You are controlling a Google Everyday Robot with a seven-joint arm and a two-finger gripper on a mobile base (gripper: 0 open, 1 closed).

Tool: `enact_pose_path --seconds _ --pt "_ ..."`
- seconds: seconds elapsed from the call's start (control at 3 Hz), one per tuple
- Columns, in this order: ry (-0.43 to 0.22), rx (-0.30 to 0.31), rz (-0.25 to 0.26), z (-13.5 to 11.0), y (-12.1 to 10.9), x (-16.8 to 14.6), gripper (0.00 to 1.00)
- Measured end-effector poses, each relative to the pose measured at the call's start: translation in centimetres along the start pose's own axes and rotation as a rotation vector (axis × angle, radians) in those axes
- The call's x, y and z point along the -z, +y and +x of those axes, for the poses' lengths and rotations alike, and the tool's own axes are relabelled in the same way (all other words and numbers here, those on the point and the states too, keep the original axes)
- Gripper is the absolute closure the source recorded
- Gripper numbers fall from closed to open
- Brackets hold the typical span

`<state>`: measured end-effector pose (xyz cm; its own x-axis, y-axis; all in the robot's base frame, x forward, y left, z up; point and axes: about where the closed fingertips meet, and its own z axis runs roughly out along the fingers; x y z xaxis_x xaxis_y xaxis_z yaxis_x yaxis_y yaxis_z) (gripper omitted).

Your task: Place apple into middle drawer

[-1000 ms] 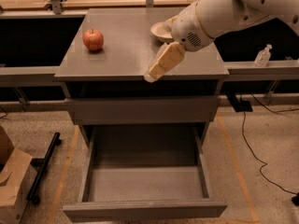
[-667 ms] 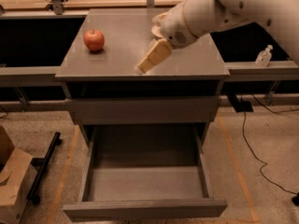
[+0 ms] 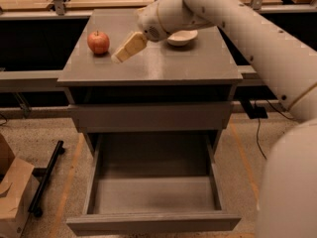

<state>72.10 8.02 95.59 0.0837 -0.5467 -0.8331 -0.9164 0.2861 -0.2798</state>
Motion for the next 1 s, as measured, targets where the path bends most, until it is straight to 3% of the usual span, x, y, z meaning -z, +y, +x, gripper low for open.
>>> enact_pose_path --seconds 0.67,1.0 --pt "-0.023 -0.072 0.057 0.3 -4.2 -8.6 0.00" --pt "-0.057 -0.120 0.058 0.9 -5.4 -12.2 0.00"
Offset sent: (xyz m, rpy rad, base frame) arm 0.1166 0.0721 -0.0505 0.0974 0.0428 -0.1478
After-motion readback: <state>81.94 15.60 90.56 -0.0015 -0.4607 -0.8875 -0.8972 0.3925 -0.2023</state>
